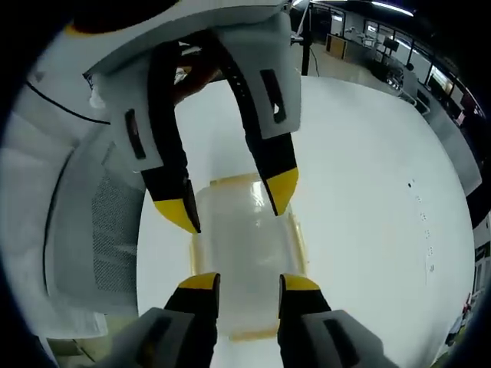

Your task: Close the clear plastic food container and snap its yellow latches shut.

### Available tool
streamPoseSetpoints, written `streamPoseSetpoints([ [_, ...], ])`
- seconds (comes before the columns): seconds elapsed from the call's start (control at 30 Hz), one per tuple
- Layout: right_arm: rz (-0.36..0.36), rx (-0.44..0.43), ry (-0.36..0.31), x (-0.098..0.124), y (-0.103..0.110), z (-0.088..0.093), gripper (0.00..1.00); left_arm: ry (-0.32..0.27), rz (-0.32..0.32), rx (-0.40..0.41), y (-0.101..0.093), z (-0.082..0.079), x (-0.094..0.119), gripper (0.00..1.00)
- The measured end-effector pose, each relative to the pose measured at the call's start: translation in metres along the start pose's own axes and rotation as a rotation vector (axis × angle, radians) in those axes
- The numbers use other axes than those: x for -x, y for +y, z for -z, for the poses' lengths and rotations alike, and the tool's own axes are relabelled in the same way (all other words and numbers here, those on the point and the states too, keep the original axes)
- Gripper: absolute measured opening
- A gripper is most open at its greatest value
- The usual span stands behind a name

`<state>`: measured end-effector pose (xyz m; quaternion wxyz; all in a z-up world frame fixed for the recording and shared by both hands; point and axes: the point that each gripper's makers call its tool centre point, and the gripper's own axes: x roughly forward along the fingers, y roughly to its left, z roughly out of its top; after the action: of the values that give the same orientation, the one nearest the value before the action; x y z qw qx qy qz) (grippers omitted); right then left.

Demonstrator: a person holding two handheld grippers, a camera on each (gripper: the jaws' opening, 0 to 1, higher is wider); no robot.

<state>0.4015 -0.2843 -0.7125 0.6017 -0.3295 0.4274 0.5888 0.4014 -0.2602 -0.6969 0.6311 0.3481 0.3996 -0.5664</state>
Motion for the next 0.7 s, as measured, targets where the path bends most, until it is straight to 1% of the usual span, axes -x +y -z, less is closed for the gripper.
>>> streamPoseSetpoints([
  [0.27,0.013,0.004,-0.027,-0.003,-0.004,-0.005,0.27,-0.014,0.0,0.026,-0.007,0.002,-0.005,0.35],
  [0.4,0.02,0.012,-0.025,-0.005,-0.008,-0.005,0.27,-0.014,0.001,0.026,-0.011,0.003,-0.008,0.36],
  [0.7,0.031,0.013,-0.028,-0.004,-0.015,-0.005,0.25,-0.012,-0.008,0.024,-0.011,0.004,-0.011,0.38],
])
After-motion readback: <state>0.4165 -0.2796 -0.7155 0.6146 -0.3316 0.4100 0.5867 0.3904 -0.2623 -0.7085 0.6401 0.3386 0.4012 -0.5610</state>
